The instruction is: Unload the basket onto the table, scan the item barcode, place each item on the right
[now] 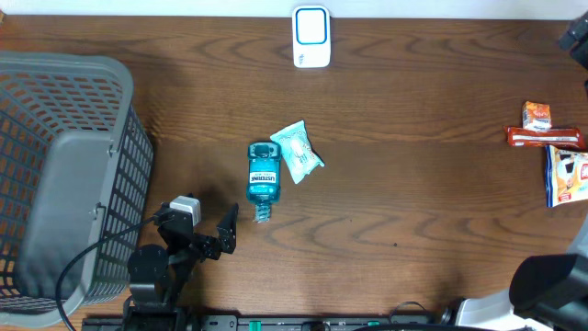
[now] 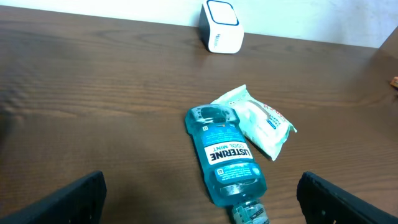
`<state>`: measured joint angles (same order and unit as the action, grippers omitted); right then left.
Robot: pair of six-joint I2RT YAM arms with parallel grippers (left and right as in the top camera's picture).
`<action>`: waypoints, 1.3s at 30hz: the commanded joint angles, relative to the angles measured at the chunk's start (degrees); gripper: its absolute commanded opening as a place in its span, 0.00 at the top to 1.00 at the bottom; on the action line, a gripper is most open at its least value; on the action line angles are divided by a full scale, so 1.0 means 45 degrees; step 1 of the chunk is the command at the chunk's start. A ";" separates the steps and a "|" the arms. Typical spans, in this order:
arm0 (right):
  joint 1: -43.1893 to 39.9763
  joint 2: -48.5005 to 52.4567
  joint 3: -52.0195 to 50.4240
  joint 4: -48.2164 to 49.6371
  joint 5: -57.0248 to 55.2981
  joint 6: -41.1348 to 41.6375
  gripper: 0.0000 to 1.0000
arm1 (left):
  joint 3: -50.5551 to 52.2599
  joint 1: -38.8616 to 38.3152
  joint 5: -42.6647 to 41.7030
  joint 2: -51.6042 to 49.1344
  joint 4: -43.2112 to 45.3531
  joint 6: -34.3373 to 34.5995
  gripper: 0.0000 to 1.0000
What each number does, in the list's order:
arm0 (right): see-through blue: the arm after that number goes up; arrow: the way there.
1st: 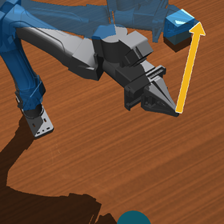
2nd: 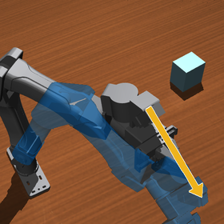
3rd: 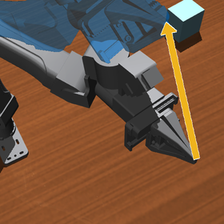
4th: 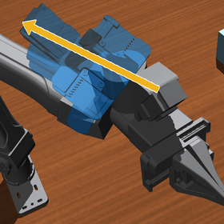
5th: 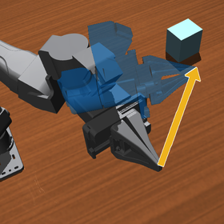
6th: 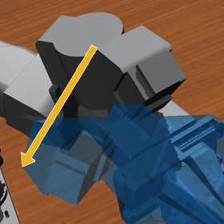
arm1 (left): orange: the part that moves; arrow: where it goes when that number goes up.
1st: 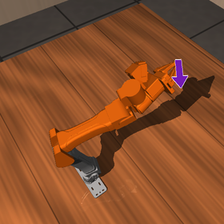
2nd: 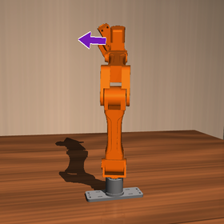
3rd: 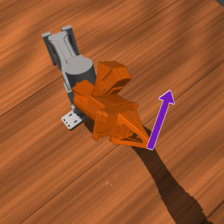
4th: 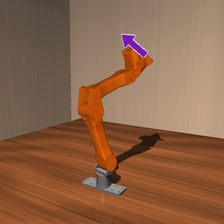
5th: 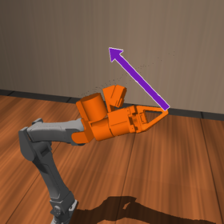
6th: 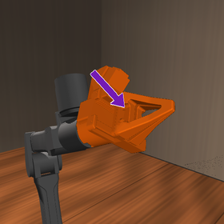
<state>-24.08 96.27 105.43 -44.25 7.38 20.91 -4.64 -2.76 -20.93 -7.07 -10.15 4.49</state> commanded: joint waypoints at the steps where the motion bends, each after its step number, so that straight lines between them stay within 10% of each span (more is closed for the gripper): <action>1: 0.0461 -0.1059 0.0073 -0.0121 0.2467 0.0787 0.01 | 0.0185 0.0039 -0.0155 -0.0005 -0.0345 -0.0019 0.02; 21: 0.5566 -0.3711 0.0068 -0.1010 0.2803 0.0967 0.01 | 0.0185 0.0039 -0.0155 -0.0005 -0.0345 -0.0019 0.02; 34: 0.9831 -0.0719 0.0068 -0.1914 0.2438 0.0903 0.01 | 0.0185 0.0039 -0.0155 -0.0005 -0.0345 -0.0019 0.02; 39: 1.0783 0.1263 0.0068 -0.2560 0.2433 0.0282 0.20 | 0.0185 0.0039 -0.0155 -0.0005 -0.0345 -0.0019 0.02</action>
<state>22.35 97.69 105.41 -54.76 18.44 23.94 -4.64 -2.76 -20.93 -7.07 -10.15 4.49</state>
